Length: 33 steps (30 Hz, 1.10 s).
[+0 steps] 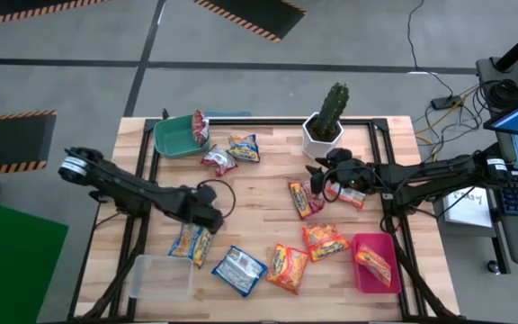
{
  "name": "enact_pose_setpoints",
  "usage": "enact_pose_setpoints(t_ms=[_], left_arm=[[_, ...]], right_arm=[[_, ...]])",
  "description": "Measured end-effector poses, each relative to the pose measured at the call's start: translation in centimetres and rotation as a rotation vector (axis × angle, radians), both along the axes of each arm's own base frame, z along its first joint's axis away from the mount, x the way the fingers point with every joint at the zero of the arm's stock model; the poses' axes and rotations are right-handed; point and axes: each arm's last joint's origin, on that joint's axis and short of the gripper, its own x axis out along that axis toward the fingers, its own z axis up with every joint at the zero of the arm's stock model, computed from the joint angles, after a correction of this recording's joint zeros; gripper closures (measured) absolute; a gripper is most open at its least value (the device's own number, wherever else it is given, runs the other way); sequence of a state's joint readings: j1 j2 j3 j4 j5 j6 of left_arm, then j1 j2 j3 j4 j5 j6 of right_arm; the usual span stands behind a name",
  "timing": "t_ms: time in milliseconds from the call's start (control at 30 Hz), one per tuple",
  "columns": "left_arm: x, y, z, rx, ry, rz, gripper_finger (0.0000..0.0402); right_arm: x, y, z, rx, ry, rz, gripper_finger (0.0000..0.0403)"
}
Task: Sort Maruchan noodles
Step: Put the middle left blue noodle pack into the transparent bin
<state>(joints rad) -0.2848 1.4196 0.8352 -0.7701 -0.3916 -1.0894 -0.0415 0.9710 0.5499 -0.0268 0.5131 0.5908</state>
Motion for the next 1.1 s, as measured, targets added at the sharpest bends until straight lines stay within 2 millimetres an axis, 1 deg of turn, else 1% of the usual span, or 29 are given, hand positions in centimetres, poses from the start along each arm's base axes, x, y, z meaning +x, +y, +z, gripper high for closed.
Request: enact_pose_setpoints(t_ms=[133, 267, 367, 467, 567, 667, 767, 867, 967, 1100], left_arm=[[0.0, 0.1, 2.9, 0.034, -0.192, -0.134, 0.0401], [0.0, 0.0, 5.3, 0.116, -0.321, -0.33, 0.0401], [0.1, -0.1, 6.6, 0.169, -0.401, -0.437, 0.0401], [0.2, -0.3, 7.0, 0.177, -0.409, -0.583, 0.0401], [0.2, -0.6, 6.4, 0.165, -0.349, -0.716, 0.0401], [0.4, -0.7, 5.1, 0.155, -0.288, -0.745, 0.0398], [0.8, -1.0, 3.8, 0.118, -0.238, -0.764, 0.0379], [1.3, -1.2, 2.2, 0.08, -0.166, -0.781, 0.0342], [1.6, -1.6, 0.8, 0.038, -0.106, -0.809, 0.0291], [1.9, -1.9, 0.1, 0.035, -0.073, -0.819, 0.0218]], right_arm=[[0.1, 0.6, 0.0, -0.001, 0.007, 0.053, 0.0207], [0.2, 1.5, 0.0, -0.025, 0.022, 0.129, 0.0224], [0.4, 2.3, 0.3, -0.039, 0.005, 0.203, 0.0235], [0.6, 3.0, 0.7, -0.074, -0.03, 0.257, 0.0244], [0.7, 3.5, 1.0, -0.093, -0.053, 0.289, 0.025], [0.6, 3.8, 0.9, -0.086, -0.048, 0.298, 0.0255], [0.6, 4.0, 0.9, -0.078, -0.05, 0.303, 0.0258], [0.6, 4.2, 0.9, -0.077, -0.051, 0.312, 0.0259], [0.6, 4.3, 0.9, -0.065, -0.055, 0.308, 0.0259], [0.6, 4.3, 0.9, -0.062, -0.056, 0.307, 0.0262]])
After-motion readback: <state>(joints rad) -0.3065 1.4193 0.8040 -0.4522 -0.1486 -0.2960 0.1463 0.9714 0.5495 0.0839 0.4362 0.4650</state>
